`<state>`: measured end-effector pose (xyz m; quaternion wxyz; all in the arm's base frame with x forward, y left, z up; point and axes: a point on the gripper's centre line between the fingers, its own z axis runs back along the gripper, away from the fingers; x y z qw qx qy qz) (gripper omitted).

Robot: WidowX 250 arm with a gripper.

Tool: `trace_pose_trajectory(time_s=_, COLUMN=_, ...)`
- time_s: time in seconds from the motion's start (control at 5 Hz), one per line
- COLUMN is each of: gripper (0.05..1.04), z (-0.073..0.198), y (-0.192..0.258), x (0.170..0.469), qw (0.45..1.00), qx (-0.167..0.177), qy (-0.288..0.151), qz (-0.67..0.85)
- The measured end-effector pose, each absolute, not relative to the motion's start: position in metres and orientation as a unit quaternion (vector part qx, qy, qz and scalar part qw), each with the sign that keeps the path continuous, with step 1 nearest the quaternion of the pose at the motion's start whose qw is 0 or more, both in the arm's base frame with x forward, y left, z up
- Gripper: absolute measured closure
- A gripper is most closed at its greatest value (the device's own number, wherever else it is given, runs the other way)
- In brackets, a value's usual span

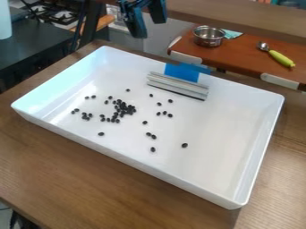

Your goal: Sweep into pile

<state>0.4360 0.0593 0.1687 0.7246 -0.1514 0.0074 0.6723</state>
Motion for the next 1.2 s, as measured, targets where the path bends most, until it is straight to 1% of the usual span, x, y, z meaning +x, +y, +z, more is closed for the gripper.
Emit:
trace_pose_trajectory(time_s=0.2, gripper=0.083, z=0.146, y=0.06, x=0.438, qw=0.722, qx=-0.137, qy=0.028, qz=0.678)
trace_pose_trajectory(time_s=0.4, gripper=0.083, z=0.135, y=0.056, x=0.445, qw=0.714, qx=-0.114, qy=0.004, qz=0.691)
trace_pose_trajectory(time_s=0.6, gripper=0.083, z=0.121, y=0.044, x=0.454, qw=0.716, qx=-0.102, qy=-0.009, qz=0.69)
trace_pose_trajectory(time_s=0.8, gripper=0.083, z=0.113, y=0.048, x=0.456, qw=0.707, qx=-0.096, qy=-0.026, qz=0.7)
trace_pose_trajectory(time_s=1.2, gripper=0.083, z=0.1, y=0.043, x=0.459, qw=0.708, qx=-0.077, qy=-0.054, qz=0.7)
